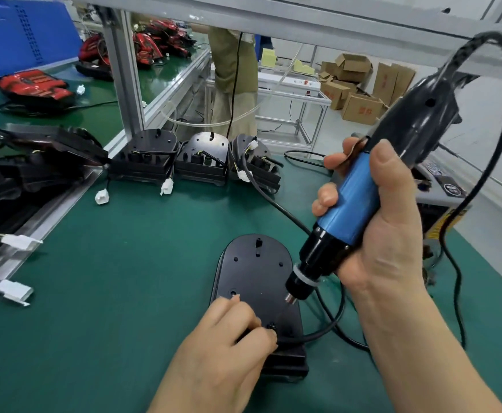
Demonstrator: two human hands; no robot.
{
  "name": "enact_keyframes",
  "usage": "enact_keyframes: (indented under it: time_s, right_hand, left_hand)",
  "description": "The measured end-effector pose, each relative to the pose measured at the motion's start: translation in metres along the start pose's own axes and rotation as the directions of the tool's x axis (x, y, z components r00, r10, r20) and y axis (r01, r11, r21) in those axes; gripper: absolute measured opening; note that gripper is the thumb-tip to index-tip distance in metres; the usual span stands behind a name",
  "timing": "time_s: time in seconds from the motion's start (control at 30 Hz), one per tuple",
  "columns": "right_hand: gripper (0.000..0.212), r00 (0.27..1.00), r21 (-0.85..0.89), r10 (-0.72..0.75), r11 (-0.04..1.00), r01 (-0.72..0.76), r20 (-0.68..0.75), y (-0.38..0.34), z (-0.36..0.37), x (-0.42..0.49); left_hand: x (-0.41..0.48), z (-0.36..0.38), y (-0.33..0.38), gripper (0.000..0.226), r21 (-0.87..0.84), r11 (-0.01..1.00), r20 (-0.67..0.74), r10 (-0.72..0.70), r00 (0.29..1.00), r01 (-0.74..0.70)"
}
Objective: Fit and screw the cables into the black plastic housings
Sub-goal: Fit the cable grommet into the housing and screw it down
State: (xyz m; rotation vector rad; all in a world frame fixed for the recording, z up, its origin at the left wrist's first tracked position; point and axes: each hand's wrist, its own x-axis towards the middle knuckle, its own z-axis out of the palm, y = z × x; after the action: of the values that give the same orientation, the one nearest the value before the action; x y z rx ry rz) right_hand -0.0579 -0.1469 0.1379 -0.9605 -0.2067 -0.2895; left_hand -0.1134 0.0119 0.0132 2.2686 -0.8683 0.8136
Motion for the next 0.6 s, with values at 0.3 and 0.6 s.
enact_keyframes:
  time_s: [0.3, 0.6]
  right_hand:
    - [0.034, 0.999, -0.047, -0.014, 0.999, 0.015, 0.033, 0.0008, 0.0052, -0.0016]
    - [0.024, 0.998, -0.075, -0.015, 0.997, 0.019, 0.064, 0.0017, 0.0076, -0.0030]
  left_hand:
    - [-0.0013, -0.0003, -0.0016, 0.012, -0.002, 1.000, 0.011, 0.005, 1.000, -0.005]
    - [-0.0004, -0.0027, -0.0006, 0.013, 0.018, 1.000, 0.032, 0.001, 0.999, -0.001]
